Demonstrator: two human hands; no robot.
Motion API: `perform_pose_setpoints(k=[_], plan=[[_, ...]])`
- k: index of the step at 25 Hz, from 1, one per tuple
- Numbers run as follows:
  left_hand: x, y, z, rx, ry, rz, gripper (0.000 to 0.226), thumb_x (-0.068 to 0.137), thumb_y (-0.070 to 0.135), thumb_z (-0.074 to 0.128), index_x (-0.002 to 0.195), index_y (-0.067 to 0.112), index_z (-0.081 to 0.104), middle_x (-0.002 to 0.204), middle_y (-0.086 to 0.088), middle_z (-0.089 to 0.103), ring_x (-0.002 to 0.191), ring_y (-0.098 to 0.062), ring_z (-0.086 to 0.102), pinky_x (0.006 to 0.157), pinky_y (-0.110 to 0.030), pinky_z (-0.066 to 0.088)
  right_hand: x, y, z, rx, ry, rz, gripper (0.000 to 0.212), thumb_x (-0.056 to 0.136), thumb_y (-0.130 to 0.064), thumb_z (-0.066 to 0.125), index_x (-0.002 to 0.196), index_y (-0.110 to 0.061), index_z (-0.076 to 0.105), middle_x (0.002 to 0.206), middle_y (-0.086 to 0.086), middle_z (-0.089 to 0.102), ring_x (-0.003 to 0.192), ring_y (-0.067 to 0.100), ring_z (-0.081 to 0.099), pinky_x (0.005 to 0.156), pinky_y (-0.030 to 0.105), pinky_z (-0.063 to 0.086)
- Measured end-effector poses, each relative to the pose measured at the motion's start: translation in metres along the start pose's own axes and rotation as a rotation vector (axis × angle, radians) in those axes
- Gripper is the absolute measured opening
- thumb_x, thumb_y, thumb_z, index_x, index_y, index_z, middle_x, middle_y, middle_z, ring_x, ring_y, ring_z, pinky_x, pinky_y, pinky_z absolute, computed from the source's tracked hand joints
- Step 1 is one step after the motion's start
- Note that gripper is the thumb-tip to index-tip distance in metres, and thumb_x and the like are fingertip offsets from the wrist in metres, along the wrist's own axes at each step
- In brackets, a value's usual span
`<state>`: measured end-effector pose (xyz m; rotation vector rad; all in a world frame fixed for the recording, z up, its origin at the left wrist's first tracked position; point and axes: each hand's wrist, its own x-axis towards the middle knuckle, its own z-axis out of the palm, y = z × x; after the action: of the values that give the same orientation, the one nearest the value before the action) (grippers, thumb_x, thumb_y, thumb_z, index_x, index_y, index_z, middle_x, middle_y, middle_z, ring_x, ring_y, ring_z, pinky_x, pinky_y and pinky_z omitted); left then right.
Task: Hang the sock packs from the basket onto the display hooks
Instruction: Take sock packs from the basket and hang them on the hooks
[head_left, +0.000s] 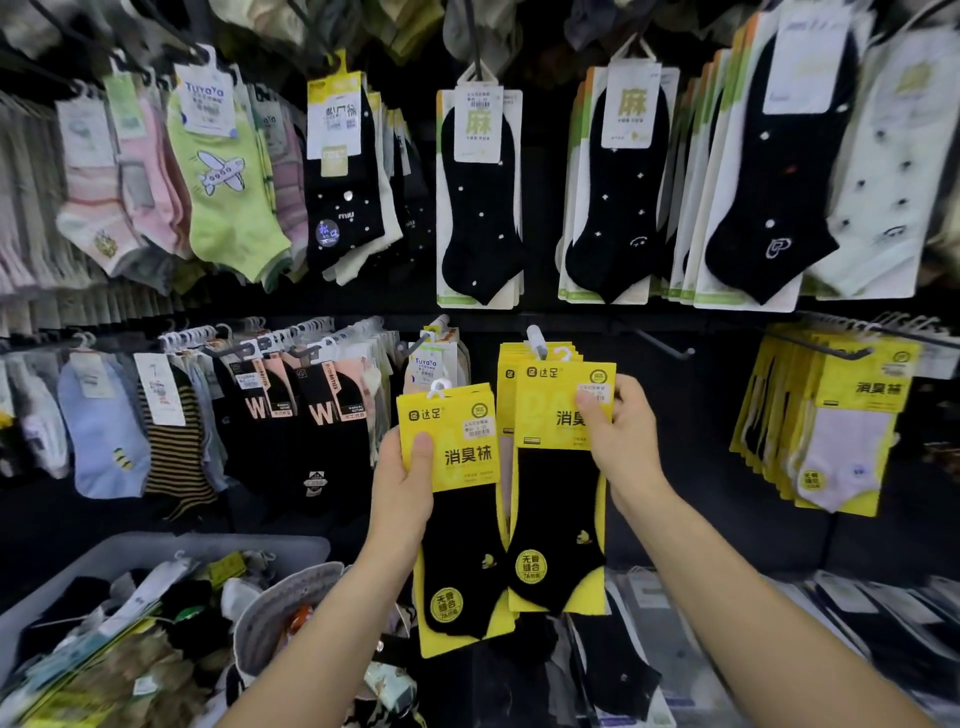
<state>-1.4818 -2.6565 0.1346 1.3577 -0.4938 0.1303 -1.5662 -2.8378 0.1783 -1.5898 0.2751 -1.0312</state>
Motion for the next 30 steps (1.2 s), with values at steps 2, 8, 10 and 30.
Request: perform_pose_setpoints(k=[2,8,10,30], plan=[[0.0,0.001,-0.006,0.017,0.001,0.011,0.025,0.098,0.023,0.041,0.115,0.008,0.053,0.108,-0.012,0.066,0.096,-0.025,0.065,0.083,-0.043,0.054,0.006,0.001,0.007,-0.043,-0.037,0.003,0.015,0.091,-0.017,0.057,0.09,-0.032,0.051,0.099,0.0,0.066,0.093,0.016,0.065,0.085,0.043,0.055],[0.001,0.003,-0.018,0.042,0.006,0.029,0.023,0.098,0.025,0.042,0.114,0.012,0.053,0.1,0.0,0.066,0.08,-0.003,0.066,0.061,-0.015,0.052,0.016,0.013,0.019,-0.111,-0.062,0.092,0.014,0.091,-0.019,0.057,0.104,-0.021,0.051,0.102,0.001,0.065,0.096,0.019,0.063,0.088,0.047,0.052],[0.0,0.005,-0.019,0.048,0.003,0.036,0.023,0.098,0.025,0.042,0.114,0.013,0.053,0.1,0.001,0.066,0.078,-0.001,0.066,0.06,-0.014,0.052,0.019,0.013,0.019,-0.155,-0.068,0.112,0.016,0.091,-0.021,0.058,0.105,-0.021,0.051,0.1,-0.001,0.064,0.096,0.018,0.062,0.089,0.046,0.052],[-0.022,0.007,0.036,-0.087,-0.142,0.047,0.015,0.097,0.011,0.045,0.106,0.019,0.055,0.109,-0.009,0.065,0.103,-0.024,0.063,0.084,-0.036,0.054,-0.017,-0.006,-0.002,-0.028,-0.116,0.15,0.022,0.084,-0.022,0.068,0.09,-0.021,0.047,0.081,0.002,0.072,0.083,0.023,0.07,0.07,0.038,0.056]])
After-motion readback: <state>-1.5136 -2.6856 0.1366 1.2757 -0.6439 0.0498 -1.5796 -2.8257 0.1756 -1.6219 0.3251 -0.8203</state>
